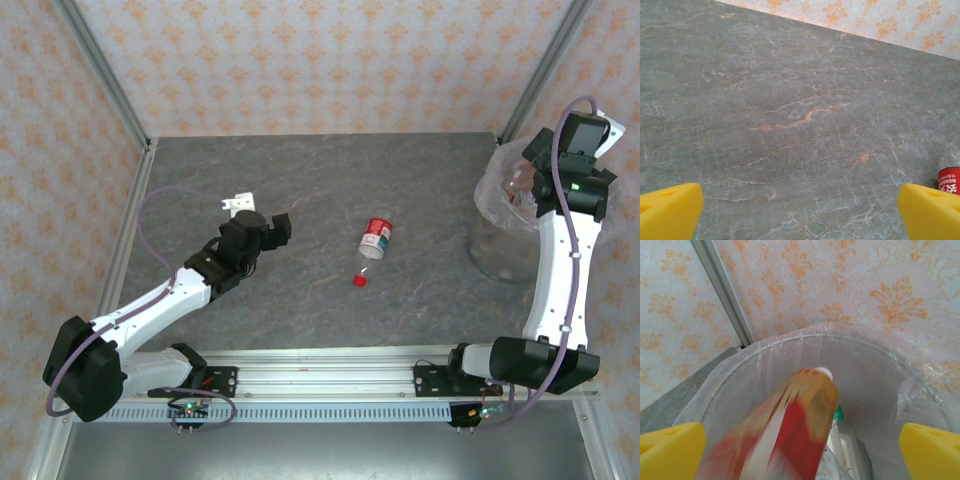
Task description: Put the plastic bottles in the bin
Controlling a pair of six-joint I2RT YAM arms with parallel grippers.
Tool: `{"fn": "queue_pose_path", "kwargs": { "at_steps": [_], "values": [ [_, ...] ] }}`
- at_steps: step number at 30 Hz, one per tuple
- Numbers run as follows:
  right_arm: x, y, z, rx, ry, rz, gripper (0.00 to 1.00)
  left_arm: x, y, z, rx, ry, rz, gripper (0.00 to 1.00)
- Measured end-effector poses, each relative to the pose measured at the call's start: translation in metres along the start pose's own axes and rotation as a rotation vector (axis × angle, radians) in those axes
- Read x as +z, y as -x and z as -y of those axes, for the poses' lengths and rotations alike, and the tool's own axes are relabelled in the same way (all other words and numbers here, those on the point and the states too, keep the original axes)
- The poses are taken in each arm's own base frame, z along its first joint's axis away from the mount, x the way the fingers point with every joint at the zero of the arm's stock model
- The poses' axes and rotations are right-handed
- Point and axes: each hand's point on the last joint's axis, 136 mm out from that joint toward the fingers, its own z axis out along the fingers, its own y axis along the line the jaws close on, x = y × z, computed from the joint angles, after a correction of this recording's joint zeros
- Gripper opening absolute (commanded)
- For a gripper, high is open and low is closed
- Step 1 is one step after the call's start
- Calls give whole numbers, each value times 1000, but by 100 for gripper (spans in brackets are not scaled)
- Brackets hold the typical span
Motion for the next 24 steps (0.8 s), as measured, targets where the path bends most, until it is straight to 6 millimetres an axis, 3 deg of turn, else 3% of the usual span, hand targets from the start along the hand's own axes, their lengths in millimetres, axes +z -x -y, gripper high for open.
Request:
{"fn": "queue_pose_path", "kwargs": {
  "at_steps": [5, 13, 16, 19, 24],
  "values": [
    [-4, 0, 12, 31, -55, 14, 99, 1, -1, 0, 1, 1, -3, 100],
    [3, -22, 58, -1, -318, 52, 99, 7, -8, -2, 13, 15, -24, 100],
    [0, -19, 61, -31, -353, 69, 99, 7, -8, -2, 12, 16, -23, 100],
    [-7, -19, 39, -78, -280, 68, 99, 8, -8, -3, 11, 20, -25, 100],
    [-42, -15, -51, -148, 69, 49, 99, 14, -8, -3, 7, 31, -33, 100]
  ]
}}
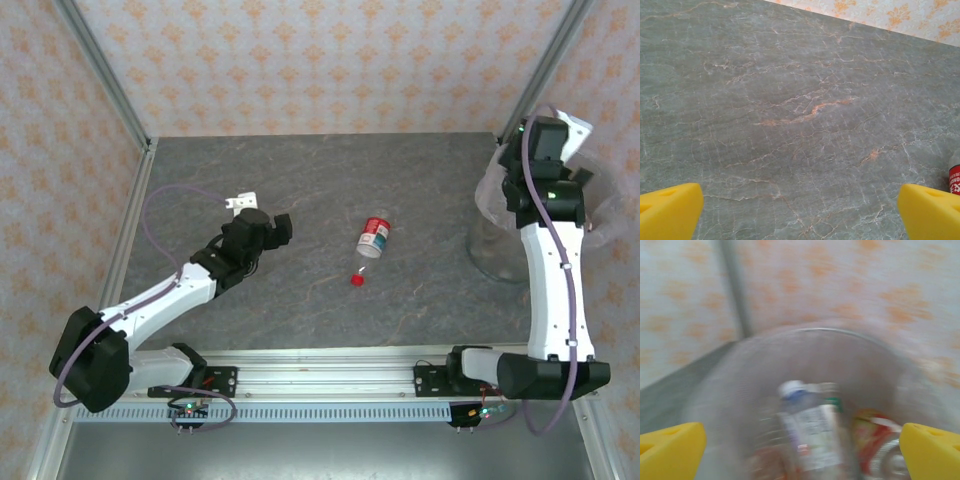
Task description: Put the plastic bottles in the bin
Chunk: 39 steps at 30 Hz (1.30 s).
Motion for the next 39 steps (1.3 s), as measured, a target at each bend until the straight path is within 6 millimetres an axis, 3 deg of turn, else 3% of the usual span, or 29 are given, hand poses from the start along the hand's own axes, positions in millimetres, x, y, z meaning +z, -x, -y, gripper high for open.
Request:
{"fn": "queue_pose_path", "kwargs": {
  "at_steps": [3, 5, 8, 14, 19, 25, 35, 39],
  "values": [
    [-20, -8, -66, -66, 212, -21, 99, 2, 0, 0, -12, 5, -4, 100],
    [-25, -31, -109, -129, 320, -76, 99, 2, -1, -1, -21, 11, -10, 100],
    [-19, -76, -158, -194, 416, -178, 99, 2, -4, -4, -30, 24, -22, 100],
    [4, -182, -215, -247, 477, -403, 99, 2, -6, -13, -38, 57, -28, 100],
    [22, -253, -236, -250, 456, -552, 99, 0, -2, -14, -46, 60, -18, 100],
    [33, -316, -250, -254, 438, -685, 99, -1, -2, -14, -65, 59, -15, 100],
    [44, -370, -262, -263, 429, -796, 97, 0, -1, -16, -67, 64, -15, 100],
    [51, -387, -259, -274, 381, -813, 91, 0, -2, -18, -66, 70, -20, 100]
  ]
}}
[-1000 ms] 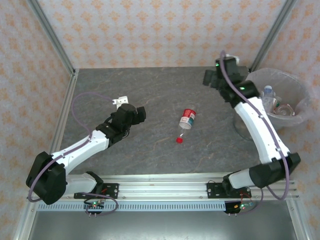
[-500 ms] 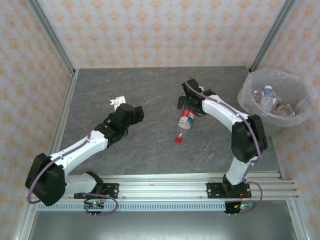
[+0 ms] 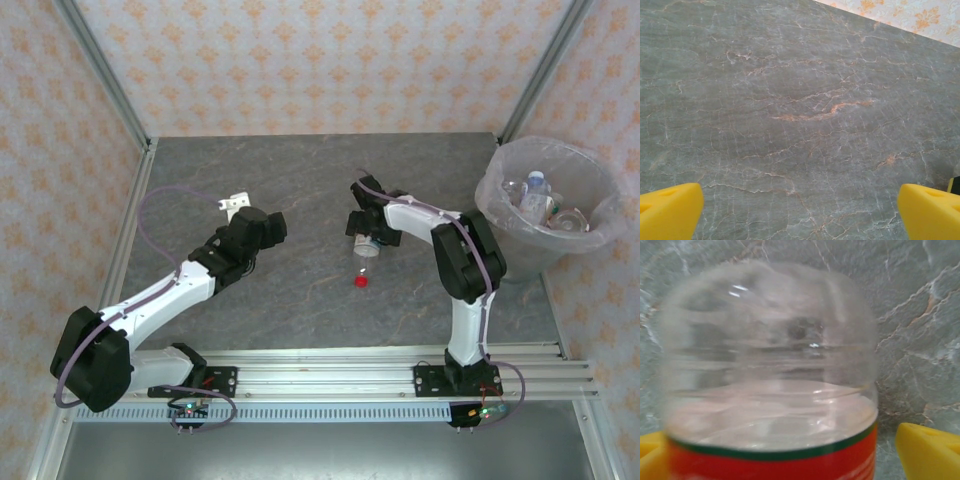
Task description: Put the plastic bottles in the bin
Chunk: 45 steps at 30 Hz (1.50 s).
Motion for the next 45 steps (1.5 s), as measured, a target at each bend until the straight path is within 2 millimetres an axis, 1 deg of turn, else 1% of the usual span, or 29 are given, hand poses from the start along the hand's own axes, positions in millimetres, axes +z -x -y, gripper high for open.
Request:
{"fn": "queue_pose_path", "kwargs": {
  "at_steps": [2, 6, 14, 18, 25, 28, 34, 39, 45],
  "values": [
    [2, 0, 2, 8, -11, 5, 89, 0, -1, 0, -1, 2, -2, 100],
    [4, 0, 6, 25, -24, 30, 80, 0, -2, -2, -1, 6, -8, 100],
    [-1, 0, 14, 30, -6, 100, 64, 0, -2, -2, -1, 7, -9, 100],
    [-9, 0, 17, 37, 25, 148, 58, 0, -3, -2, -1, 6, -10, 100],
    [-30, 2, 20, 53, 106, 253, 53, 1, -4, -2, 2, 9, -14, 100],
    [-50, 7, 21, 52, 154, 324, 52, 3, -5, -2, 4, 12, -18, 100],
    [-96, 28, 16, 45, 243, 474, 51, 7, -12, -3, 14, 19, -39, 100],
    [-141, 42, 15, 30, 300, 585, 49, 8, -12, -3, 14, 20, -41, 100],
    [-199, 55, 24, 24, 339, 729, 49, 8, -13, -3, 10, 20, -41, 100]
  ]
}}
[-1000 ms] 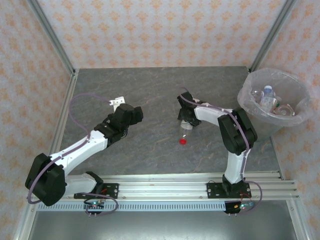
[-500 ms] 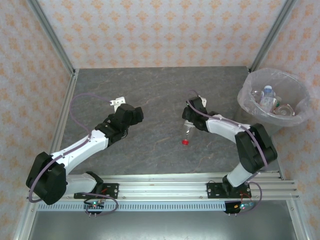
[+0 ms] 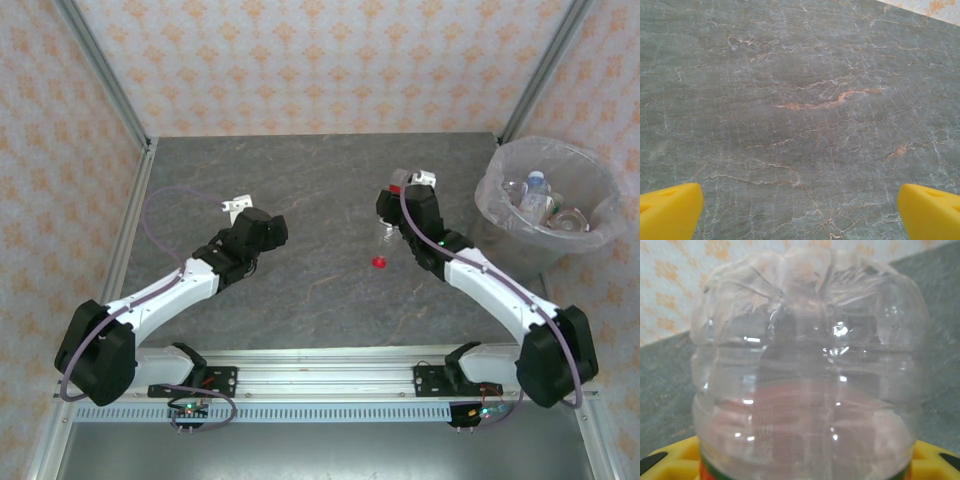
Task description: Put the plastic bottles in the bin
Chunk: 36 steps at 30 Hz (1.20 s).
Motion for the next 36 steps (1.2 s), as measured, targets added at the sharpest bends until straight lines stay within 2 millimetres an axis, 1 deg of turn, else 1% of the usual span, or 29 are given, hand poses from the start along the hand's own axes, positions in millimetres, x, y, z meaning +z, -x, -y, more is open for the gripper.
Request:
{"fn": "queue_pose_path", "kwargs": {
  "at_steps": [9, 14, 18, 21, 25, 27, 33, 36],
  "values": [
    [-58, 65, -11, -13, 57, 181, 48, 4, -3, 1, -5, 2, -14, 100],
    [-98, 117, -11, -51, 20, 313, 48, 3, -2, 2, -8, -1, -11, 100],
    [-129, 157, -2, -84, -49, 417, 49, 3, -2, 4, -9, -9, -14, 100],
    [-148, 183, 12, -96, -122, 480, 48, 3, -2, 5, -10, -12, -17, 100],
    [-168, 209, 32, -107, -220, 542, 48, 3, -2, 5, -11, -14, -18, 100],
    [-179, 222, 47, -110, -287, 575, 48, 3, -2, 5, -11, -14, -18, 100],
    [-213, 251, 94, -115, -484, 637, 48, 3, -2, 5, -11, -14, -18, 100],
    [-227, 260, 114, -125, -572, 645, 48, 3, -2, 5, -11, -14, -18, 100]
  ]
}}
